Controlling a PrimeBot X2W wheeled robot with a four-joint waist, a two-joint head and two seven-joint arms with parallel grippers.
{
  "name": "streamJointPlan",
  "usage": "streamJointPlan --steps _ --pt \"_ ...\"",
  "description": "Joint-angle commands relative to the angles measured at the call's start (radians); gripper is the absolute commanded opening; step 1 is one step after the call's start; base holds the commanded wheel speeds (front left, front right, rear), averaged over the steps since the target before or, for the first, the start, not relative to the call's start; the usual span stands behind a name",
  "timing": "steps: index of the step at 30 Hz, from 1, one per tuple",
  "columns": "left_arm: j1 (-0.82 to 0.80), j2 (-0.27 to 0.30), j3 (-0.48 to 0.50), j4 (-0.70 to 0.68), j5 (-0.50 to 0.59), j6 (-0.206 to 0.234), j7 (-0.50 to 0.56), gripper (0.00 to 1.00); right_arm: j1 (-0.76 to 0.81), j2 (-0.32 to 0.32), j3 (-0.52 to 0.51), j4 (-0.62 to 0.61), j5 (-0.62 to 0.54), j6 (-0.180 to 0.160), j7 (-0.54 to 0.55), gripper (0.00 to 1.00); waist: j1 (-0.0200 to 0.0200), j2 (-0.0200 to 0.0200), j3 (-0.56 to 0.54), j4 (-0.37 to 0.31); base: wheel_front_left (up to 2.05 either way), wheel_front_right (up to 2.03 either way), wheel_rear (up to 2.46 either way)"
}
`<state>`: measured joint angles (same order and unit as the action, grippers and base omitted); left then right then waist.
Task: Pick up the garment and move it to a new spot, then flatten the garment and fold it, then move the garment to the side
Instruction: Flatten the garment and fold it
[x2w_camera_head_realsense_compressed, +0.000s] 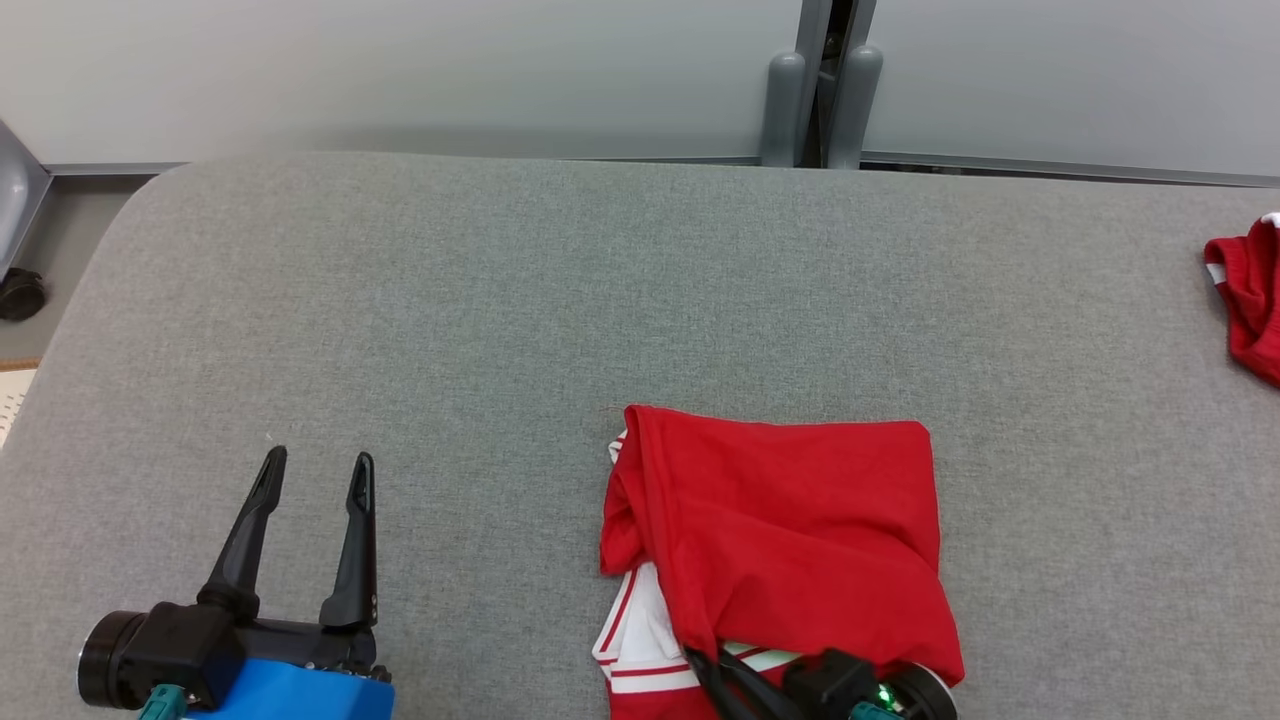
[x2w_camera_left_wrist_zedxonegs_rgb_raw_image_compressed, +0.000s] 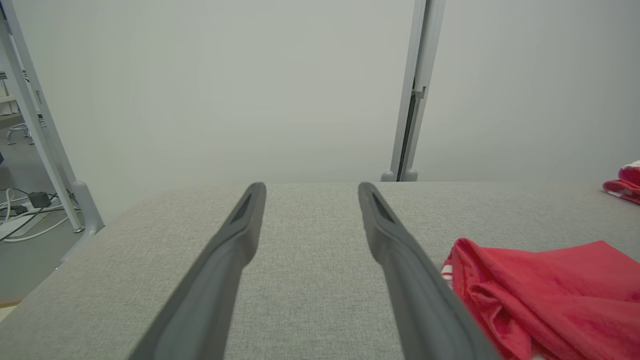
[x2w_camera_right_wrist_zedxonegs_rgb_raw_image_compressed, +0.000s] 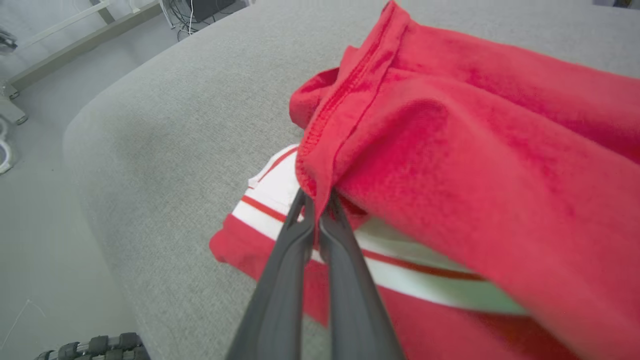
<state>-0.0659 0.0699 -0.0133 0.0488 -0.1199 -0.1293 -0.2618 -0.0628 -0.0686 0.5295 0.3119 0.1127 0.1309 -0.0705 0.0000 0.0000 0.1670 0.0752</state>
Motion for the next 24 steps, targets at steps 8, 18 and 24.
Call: streamJointPlan --steps 8,18,24 --pt "-0.016 0.002 -0.006 0.008 -0.004 -0.002 -0.004 1.00 -0.024 0.008 0.086 -0.057 0.068 0.000 0.061 0.00 0.0000 0.0000 -0.005 0.007 0.00 0.00 0.00" --pt "-0.013 0.006 -0.007 0.013 -0.003 -0.002 -0.004 1.00 -0.018 0.006 0.128 -0.051 0.116 0.000 0.090 1.00 0.0000 0.0000 -0.006 0.012 0.00 0.00 0.00" --pt "-0.003 0.006 0.002 0.014 0.002 -0.002 -0.004 1.00 -0.036 -0.032 0.104 -0.105 0.087 0.000 0.060 1.00 0.0000 0.0000 -0.016 -0.006 0.00 0.00 0.00"
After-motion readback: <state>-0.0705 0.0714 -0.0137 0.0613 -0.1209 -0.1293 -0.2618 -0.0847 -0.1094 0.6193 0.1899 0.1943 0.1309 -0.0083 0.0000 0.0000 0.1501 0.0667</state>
